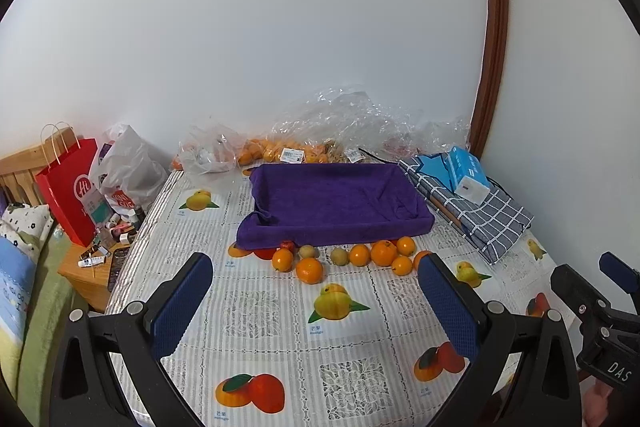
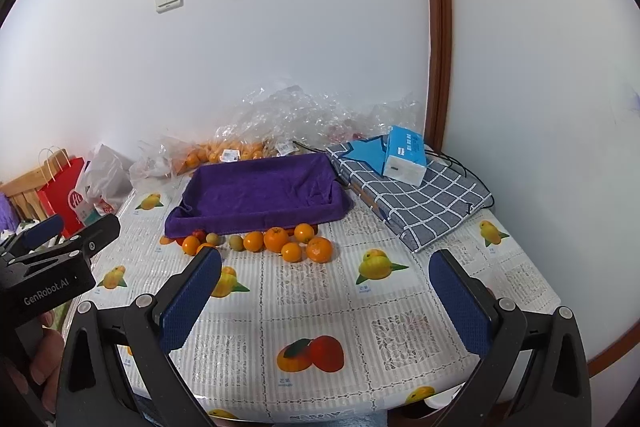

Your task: Organize fruits

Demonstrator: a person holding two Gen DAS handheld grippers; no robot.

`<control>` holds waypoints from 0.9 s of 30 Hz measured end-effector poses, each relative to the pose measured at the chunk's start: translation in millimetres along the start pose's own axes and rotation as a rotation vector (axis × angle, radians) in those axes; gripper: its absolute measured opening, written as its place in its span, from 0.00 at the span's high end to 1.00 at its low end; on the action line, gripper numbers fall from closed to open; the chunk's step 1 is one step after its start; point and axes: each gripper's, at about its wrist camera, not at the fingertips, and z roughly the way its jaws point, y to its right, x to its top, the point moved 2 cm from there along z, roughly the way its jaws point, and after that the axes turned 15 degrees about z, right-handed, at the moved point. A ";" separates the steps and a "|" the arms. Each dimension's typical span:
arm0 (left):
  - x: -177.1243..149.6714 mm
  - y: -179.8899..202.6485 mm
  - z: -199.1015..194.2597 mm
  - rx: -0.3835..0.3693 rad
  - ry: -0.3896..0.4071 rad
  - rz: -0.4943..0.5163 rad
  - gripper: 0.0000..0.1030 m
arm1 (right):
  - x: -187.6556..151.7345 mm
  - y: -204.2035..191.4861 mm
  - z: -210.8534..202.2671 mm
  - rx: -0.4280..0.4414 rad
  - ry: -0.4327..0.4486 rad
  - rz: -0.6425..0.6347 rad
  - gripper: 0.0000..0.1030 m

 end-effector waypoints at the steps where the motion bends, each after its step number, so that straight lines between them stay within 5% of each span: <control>1: 0.4 0.4 0.2 -0.001 0.000 0.000 0.00 | -0.2 0.5 -0.1 0.000 0.001 0.000 0.00; 27: -2.1 -0.9 -11.6 -0.017 0.028 -0.015 0.00 | 0.9 -2.2 -4.0 0.029 0.000 -0.007 0.00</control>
